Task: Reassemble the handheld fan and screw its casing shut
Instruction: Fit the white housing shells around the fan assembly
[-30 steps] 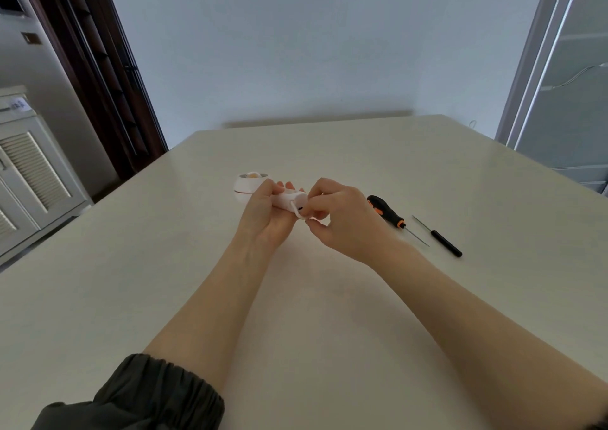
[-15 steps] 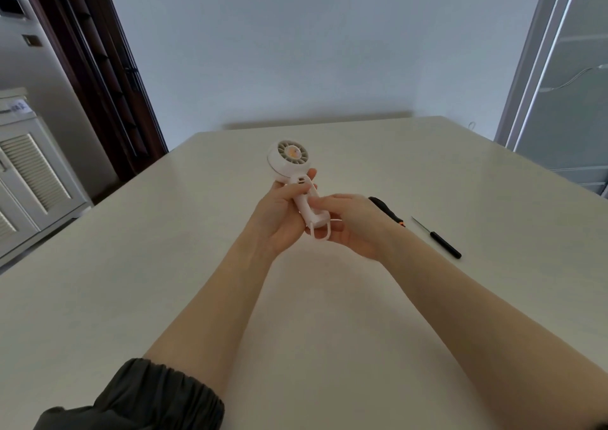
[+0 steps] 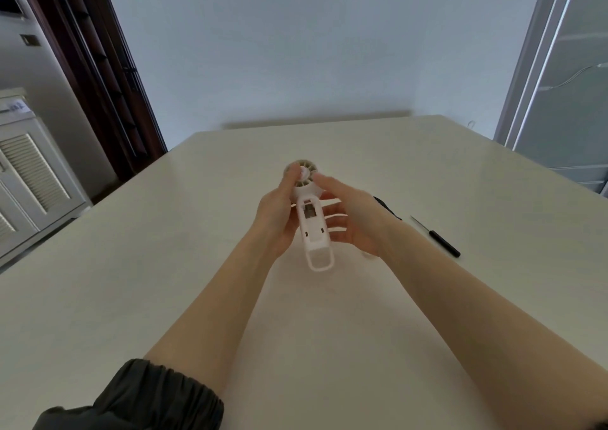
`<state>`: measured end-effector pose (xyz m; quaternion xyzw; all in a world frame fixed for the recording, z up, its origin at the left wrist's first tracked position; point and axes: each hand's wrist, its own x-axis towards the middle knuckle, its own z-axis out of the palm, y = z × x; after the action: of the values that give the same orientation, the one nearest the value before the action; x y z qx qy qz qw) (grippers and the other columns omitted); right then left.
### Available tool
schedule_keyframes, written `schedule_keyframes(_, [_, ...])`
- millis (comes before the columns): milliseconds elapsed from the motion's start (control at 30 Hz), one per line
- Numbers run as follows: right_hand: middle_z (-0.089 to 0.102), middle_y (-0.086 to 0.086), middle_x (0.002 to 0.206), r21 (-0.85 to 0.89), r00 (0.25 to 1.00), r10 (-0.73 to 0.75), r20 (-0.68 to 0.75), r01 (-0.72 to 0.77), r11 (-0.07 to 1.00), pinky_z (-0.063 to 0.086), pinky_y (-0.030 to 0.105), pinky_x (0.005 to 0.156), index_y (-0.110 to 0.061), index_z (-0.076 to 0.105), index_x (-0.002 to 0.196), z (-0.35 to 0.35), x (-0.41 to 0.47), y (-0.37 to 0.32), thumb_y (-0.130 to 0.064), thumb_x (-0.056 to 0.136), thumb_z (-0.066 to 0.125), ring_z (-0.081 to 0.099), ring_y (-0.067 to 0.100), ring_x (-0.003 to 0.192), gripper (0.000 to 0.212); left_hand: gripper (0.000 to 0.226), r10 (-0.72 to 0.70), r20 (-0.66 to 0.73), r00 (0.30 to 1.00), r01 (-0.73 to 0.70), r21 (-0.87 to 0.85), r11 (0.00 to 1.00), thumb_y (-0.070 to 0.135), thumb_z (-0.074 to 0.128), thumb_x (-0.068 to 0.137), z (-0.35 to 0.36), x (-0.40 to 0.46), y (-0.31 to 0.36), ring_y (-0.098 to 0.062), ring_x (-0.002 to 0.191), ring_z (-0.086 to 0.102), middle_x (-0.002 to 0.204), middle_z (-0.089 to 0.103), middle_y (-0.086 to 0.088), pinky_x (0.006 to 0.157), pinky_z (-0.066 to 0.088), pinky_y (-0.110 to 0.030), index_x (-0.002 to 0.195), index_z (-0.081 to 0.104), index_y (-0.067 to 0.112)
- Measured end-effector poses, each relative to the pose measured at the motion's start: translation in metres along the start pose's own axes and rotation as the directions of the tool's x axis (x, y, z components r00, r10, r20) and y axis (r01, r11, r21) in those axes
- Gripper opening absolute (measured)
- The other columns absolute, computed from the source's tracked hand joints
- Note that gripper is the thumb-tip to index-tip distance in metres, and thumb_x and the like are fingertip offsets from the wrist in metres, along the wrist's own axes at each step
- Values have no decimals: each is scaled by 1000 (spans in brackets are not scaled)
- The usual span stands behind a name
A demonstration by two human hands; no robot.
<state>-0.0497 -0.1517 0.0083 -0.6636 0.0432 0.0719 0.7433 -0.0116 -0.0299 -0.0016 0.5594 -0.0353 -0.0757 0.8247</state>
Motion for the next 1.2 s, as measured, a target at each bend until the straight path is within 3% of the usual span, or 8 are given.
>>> schedule_keyframes(167, [69,7,69,34,998,14,-66,-12,999,56,30,56,-13,65,91,-3,2,4,-51,79,66,68,20,61,40,15,-24,89,996,16,98,995,27,58,86,6,-3,-6,-21,75,70,78,73,-4,79,55,-41,86,71,20])
schedule_keyframes(267, [69,8,74,1,999,-11,-51,11,1000,57,30,60,-11,67,88,-1,3,5,-43,84,64,68,21,66,33,17,-3,93,996,-10,132,991,25,51,84,4,0,-7,-21,70,63,79,66,-4,71,51,-37,81,67,18])
schedule_keyframes(533, [68,8,88,-74,1000,-2,-29,0,997,53,31,73,-8,67,109,4,2,7,-45,86,59,65,21,76,45,50,13,-74,997,18,402,916,54,31,97,-2,1,-10,-19,69,67,75,70,-4,66,55,-30,79,65,22])
schedule_keyframes(633, [67,8,86,-38,1000,1,-20,-1,999,54,29,67,-8,66,111,4,1,6,-43,88,58,65,21,73,43,51,36,-62,997,-4,453,892,57,33,95,-2,3,-9,-17,68,67,75,70,-2,61,53,-26,78,66,21])
schedule_keyframes(767, [66,6,81,25,1000,-2,-25,2,1000,54,30,64,-8,66,108,4,1,5,-38,88,60,64,20,69,36,45,45,-19,999,-33,429,903,57,38,94,-3,7,-7,-17,69,67,75,72,0,73,54,-33,81,67,24])
schedule_keyframes(867, [65,5,71,39,999,36,-35,-35,999,55,29,61,-8,67,99,4,0,4,-40,83,67,65,17,60,35,42,-52,0,999,48,343,938,54,43,94,-4,6,-6,-19,67,70,72,74,-1,71,57,-33,87,66,19])
schedule_keyframes(1100, [68,7,67,-63,997,53,-61,-56,996,54,25,50,-5,67,97,2,1,3,-51,72,73,68,18,56,53,54,-262,-12,965,262,108,959,52,48,93,-6,1,-7,-38,106,64,113,68,-22,96,49,-50,118,60,5])
schedule_keyframes(1200, [66,4,53,-82,998,47,-45,-51,995,52,23,45,-3,66,91,2,0,3,-50,74,71,66,16,47,51,47,-312,-21,950,313,58,948,45,51,92,-8,2,-9,-37,104,64,106,68,-19,100,46,-48,114,61,5])
